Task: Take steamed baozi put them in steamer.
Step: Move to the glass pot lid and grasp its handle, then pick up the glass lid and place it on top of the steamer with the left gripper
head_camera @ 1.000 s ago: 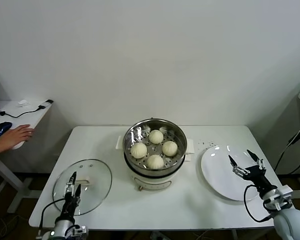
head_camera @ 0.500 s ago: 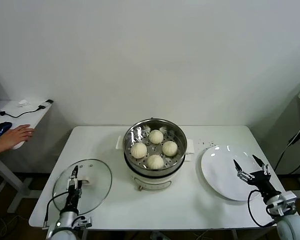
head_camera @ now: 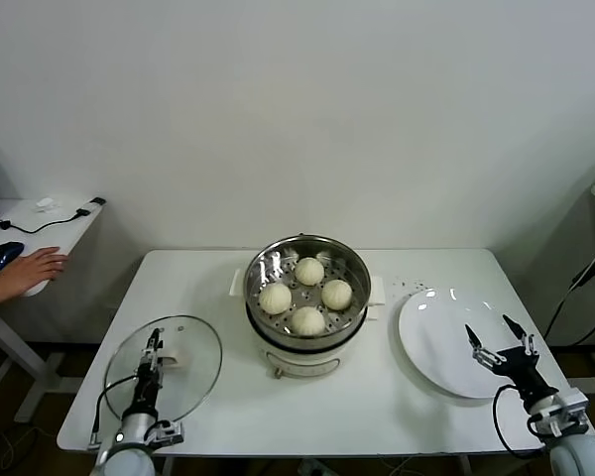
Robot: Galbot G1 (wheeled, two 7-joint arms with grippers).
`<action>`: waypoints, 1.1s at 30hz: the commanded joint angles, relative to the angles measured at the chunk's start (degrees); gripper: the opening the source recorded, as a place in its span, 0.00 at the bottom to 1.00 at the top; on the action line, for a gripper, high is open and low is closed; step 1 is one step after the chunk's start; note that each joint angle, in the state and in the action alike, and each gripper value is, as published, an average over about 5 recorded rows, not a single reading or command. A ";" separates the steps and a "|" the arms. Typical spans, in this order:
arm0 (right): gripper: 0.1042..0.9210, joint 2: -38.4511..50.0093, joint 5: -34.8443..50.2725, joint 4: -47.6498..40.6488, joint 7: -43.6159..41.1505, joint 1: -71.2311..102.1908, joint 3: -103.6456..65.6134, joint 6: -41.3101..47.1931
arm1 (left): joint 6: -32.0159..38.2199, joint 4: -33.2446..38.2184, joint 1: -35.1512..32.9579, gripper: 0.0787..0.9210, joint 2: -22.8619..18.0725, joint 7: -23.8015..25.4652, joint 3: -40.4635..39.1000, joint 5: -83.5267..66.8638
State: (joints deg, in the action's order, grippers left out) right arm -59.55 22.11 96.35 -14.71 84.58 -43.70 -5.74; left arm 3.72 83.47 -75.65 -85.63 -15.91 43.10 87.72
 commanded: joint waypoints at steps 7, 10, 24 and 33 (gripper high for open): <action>0.88 -0.27 -0.76 -0.73 -0.13 -0.13 -0.54 -0.47 | 0.21 1.53 -0.26 0.25 0.56 0.16 -0.19 -3.56; 0.88 -0.27 -0.80 -1.12 -0.30 -0.44 -0.65 -0.62 | -0.02 5.92 -2.07 0.15 1.01 0.93 -0.43 -5.52; 0.88 -0.03 -1.14 -3.55 -1.02 -3.08 -1.29 -1.12 | -10.30 36.88 -17.71 0.08 7.89 8.12 0.52 -13.77; 0.88 0.63 -2.31 -4.99 -0.69 -5.58 0.03 -1.10 | -29.11 43.94 -14.32 0.08 19.57 11.32 -13.53 -15.39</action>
State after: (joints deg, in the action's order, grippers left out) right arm -59.14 20.54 92.27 -15.57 80.77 -44.50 -6.87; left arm -6.92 113.08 -88.71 -77.19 -8.77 41.34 75.10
